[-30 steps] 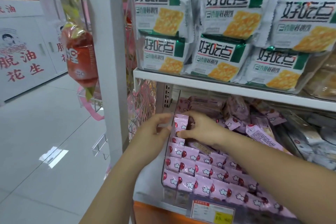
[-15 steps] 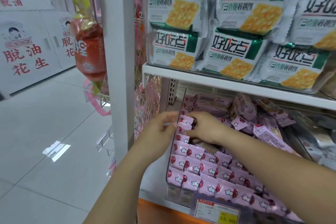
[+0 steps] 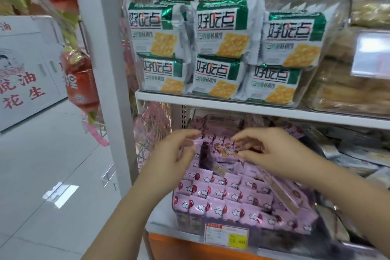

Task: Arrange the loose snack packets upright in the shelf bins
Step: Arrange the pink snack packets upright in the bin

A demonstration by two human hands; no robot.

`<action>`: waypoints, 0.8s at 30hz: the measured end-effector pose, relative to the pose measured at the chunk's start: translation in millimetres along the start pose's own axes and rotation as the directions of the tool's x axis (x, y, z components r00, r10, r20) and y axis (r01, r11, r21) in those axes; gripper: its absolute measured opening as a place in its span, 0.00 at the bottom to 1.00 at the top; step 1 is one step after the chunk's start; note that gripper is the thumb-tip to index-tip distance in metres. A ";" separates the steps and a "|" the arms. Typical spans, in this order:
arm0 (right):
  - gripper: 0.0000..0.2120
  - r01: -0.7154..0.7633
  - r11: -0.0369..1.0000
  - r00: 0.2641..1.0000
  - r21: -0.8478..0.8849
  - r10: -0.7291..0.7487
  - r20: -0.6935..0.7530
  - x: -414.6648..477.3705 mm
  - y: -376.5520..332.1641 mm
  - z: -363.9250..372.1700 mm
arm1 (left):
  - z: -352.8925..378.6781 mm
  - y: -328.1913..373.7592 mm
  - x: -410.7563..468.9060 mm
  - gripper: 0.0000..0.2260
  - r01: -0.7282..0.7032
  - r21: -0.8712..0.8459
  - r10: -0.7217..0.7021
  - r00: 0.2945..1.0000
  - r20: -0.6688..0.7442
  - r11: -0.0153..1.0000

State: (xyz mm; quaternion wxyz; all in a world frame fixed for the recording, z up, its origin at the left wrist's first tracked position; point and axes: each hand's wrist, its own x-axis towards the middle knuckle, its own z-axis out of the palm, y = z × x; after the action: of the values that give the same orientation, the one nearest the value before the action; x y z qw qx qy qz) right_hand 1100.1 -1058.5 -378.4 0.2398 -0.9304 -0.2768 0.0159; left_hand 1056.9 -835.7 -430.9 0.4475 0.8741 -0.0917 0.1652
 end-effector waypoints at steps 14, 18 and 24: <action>0.19 0.173 0.984 0.984 -0.045 -0.175 -0.039 -65.8 65.2 9.3 | 44.5 29.8 71.2 0.12 -0.004 0.392 -0.286 0.676 0.679 0.920; 0.19 0.196 0.981 0.979 0.001 -0.196 -0.056 -65.3 71.1 13.1 | 57.1 23.2 82.1 0.15 0.035 0.449 -0.389 0.562 0.730 0.893; 0.20 0.236 0.972 0.968 0.020 -0.233 -0.087 -63.8 76.7 14.0 | 70.6 18.0 89.6 0.19 -0.071 0.520 -0.426 0.485 0.764 0.851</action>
State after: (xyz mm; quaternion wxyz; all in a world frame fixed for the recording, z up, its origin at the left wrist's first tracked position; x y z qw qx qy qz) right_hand 1082.8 -1141.8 -432.3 0.2657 -0.8872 -0.3742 -0.0476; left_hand 1149.1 -904.7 -422.7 0.1222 0.9245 -0.1623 -0.3225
